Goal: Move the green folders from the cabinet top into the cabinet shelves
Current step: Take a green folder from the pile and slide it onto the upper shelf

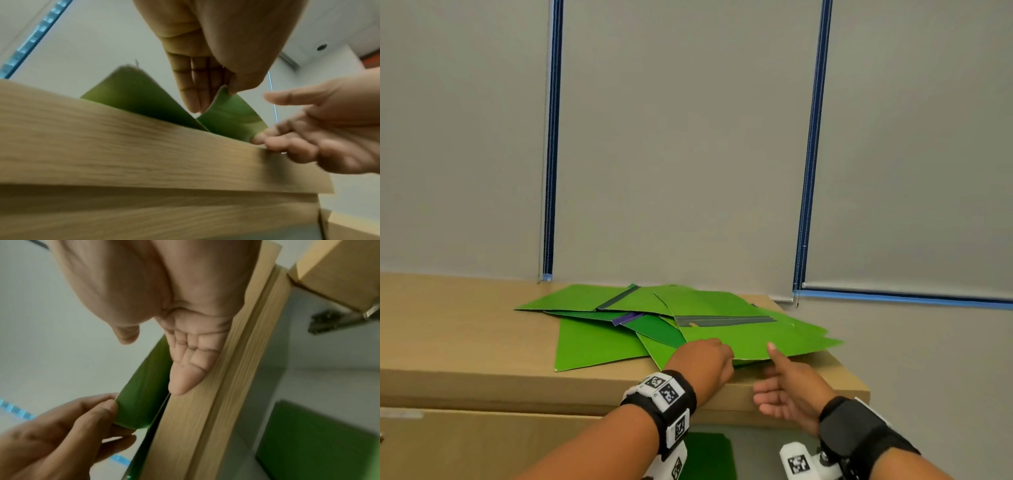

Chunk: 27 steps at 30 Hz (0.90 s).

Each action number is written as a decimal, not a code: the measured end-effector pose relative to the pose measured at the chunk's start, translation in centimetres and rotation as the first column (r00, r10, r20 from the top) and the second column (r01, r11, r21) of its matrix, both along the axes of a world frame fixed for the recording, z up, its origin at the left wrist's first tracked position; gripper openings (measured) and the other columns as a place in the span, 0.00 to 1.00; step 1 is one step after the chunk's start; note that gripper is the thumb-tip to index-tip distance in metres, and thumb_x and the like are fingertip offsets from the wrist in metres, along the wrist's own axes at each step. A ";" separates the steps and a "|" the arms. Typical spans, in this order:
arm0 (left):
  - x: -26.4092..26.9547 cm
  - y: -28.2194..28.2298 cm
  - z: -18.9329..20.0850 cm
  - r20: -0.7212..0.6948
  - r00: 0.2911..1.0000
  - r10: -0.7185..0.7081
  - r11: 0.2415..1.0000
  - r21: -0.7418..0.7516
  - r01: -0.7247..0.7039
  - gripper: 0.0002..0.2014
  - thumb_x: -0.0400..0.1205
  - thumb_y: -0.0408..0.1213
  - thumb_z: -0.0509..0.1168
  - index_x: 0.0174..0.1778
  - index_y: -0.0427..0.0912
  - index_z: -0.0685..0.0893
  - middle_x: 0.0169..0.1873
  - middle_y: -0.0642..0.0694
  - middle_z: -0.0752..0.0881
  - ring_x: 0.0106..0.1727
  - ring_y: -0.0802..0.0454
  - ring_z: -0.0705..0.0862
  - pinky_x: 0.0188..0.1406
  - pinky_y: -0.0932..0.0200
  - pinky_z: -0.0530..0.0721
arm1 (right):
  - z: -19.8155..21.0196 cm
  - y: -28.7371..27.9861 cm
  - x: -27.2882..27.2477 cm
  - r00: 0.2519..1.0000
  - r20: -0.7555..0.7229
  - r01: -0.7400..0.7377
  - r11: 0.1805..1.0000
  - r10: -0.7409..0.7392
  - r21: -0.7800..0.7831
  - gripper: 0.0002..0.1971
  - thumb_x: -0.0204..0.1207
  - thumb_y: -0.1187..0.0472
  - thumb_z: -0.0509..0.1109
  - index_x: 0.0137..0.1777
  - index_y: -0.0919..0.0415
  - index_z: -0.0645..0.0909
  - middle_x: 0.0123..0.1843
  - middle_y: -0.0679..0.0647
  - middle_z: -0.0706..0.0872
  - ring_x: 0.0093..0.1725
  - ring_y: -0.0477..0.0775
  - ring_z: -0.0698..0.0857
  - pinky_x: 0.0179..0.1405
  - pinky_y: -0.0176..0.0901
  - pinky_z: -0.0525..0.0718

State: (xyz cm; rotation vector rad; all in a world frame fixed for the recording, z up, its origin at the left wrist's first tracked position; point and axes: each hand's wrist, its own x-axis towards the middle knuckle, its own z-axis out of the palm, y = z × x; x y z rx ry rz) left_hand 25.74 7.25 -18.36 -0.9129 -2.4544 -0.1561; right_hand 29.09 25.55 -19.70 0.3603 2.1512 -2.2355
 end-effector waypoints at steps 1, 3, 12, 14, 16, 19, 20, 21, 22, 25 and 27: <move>0.6 -0.4 -0.1 -0.007 0.999 -0.035 0.998 0.043 0.035 0.14 0.84 0.44 0.54 0.51 0.43 0.83 0.46 0.44 0.84 0.46 0.43 0.82 0.43 0.52 0.78 | 0.3 -0.3 -0.2 0.999 -0.039 0.025 0.996 -0.028 -0.086 0.19 0.83 0.43 0.62 0.58 0.61 0.75 0.48 0.67 0.87 0.39 0.62 0.87 0.30 0.47 0.88; 1.9 -1.1 -0.4 -0.002 0.994 -0.110 0.989 0.099 0.109 0.13 0.83 0.46 0.55 0.49 0.46 0.84 0.44 0.48 0.84 0.45 0.48 0.81 0.45 0.51 0.80 | 0.8 -1.0 -0.8 0.985 -0.131 0.071 0.963 -0.108 -0.260 0.14 0.85 0.59 0.63 0.65 0.65 0.77 0.54 0.67 0.86 0.44 0.64 0.87 0.38 0.53 0.88; 0.2 -7.3 2.5 0.059 0.993 -0.103 0.821 0.568 0.051 0.21 0.86 0.51 0.56 0.74 0.50 0.74 0.72 0.53 0.74 0.72 0.59 0.72 0.72 0.63 0.68 | 3.5 -2.3 -0.1 0.909 -0.403 -0.028 0.950 -0.105 -0.311 0.20 0.80 0.74 0.61 0.70 0.60 0.78 0.62 0.59 0.89 0.61 0.64 0.86 0.62 0.64 0.82; -0.6 -8.5 4.1 0.056 0.997 -0.061 0.769 0.639 0.011 0.23 0.87 0.45 0.58 0.78 0.43 0.70 0.76 0.48 0.71 0.77 0.55 0.68 0.73 0.68 0.59 | 4.2 -2.3 1.1 0.890 -0.453 -0.073 0.960 -0.059 -0.270 0.20 0.81 0.73 0.62 0.70 0.59 0.78 0.62 0.57 0.89 0.62 0.63 0.87 0.62 0.64 0.82; -0.9 -9.3 5.5 0.071 0.997 -0.037 0.714 0.700 -0.024 0.24 0.88 0.42 0.56 0.80 0.40 0.67 0.78 0.45 0.68 0.79 0.53 0.65 0.74 0.68 0.56 | 4.9 -2.3 2.3 0.871 -0.490 -0.106 0.971 -0.014 -0.216 0.19 0.81 0.73 0.62 0.68 0.58 0.79 0.61 0.57 0.89 0.61 0.61 0.87 0.62 0.62 0.82; -1.0 -9.8 6.7 0.104 0.987 -0.119 0.572 0.820 -0.018 0.23 0.89 0.43 0.53 0.80 0.42 0.66 0.77 0.47 0.70 0.78 0.53 0.67 0.74 0.65 0.59 | 5.7 -2.6 3.7 0.852 -0.519 -0.148 0.984 0.074 -0.103 0.18 0.80 0.73 0.63 0.66 0.59 0.80 0.60 0.58 0.90 0.60 0.59 0.88 0.62 0.58 0.85; -0.9 -10.0 7.0 0.113 0.980 -0.161 0.519 0.854 -0.013 0.22 0.89 0.44 0.53 0.79 0.44 0.67 0.75 0.49 0.73 0.76 0.53 0.70 0.73 0.63 0.63 | 6.0 -2.7 4.0 0.845 -0.523 -0.161 0.985 0.110 -0.054 0.18 0.80 0.73 0.64 0.67 0.59 0.80 0.60 0.58 0.90 0.60 0.59 0.88 0.61 0.57 0.86; -0.8 -10.2 7.1 0.104 0.976 -0.193 0.478 0.878 0.001 0.20 0.89 0.44 0.52 0.77 0.46 0.70 0.71 0.49 0.77 0.72 0.52 0.74 0.70 0.60 0.68 | 6.2 -2.7 4.2 0.837 -0.529 -0.169 0.986 0.141 -0.005 0.18 0.79 0.73 0.64 0.67 0.60 0.80 0.60 0.58 0.90 0.60 0.59 0.89 0.61 0.56 0.86; -0.5 -10.3 7.1 0.089 0.975 -0.203 0.454 0.891 0.014 0.17 0.89 0.44 0.52 0.72 0.45 0.73 0.66 0.48 0.81 0.67 0.50 0.78 0.65 0.57 0.73 | 6.4 -2.7 4.3 0.826 -0.540 -0.170 0.985 0.164 0.039 0.18 0.79 0.72 0.65 0.68 0.60 0.79 0.61 0.57 0.90 0.60 0.59 0.88 0.62 0.58 0.85; 0.6 -10.5 7.0 0.021 0.984 -0.176 0.424 0.904 0.056 0.10 0.89 0.42 0.52 0.51 0.40 0.74 0.43 0.41 0.80 0.44 0.45 0.78 0.47 0.50 0.75 | 6.9 -2.5 4.6 0.783 -0.599 -0.098 0.984 0.167 0.147 0.21 0.79 0.69 0.69 0.70 0.56 0.77 0.63 0.55 0.88 0.61 0.56 0.88 0.64 0.59 0.83; 1.5 -10.6 6.6 -0.006 0.982 -0.190 0.388 0.918 0.081 0.11 0.88 0.43 0.53 0.47 0.40 0.72 0.37 0.43 0.75 0.38 0.48 0.73 0.43 0.48 0.75 | 7.2 -2.3 4.5 0.746 -0.661 0.054 0.981 0.084 0.186 0.24 0.77 0.68 0.72 0.71 0.52 0.73 0.66 0.53 0.86 0.61 0.51 0.87 0.63 0.55 0.84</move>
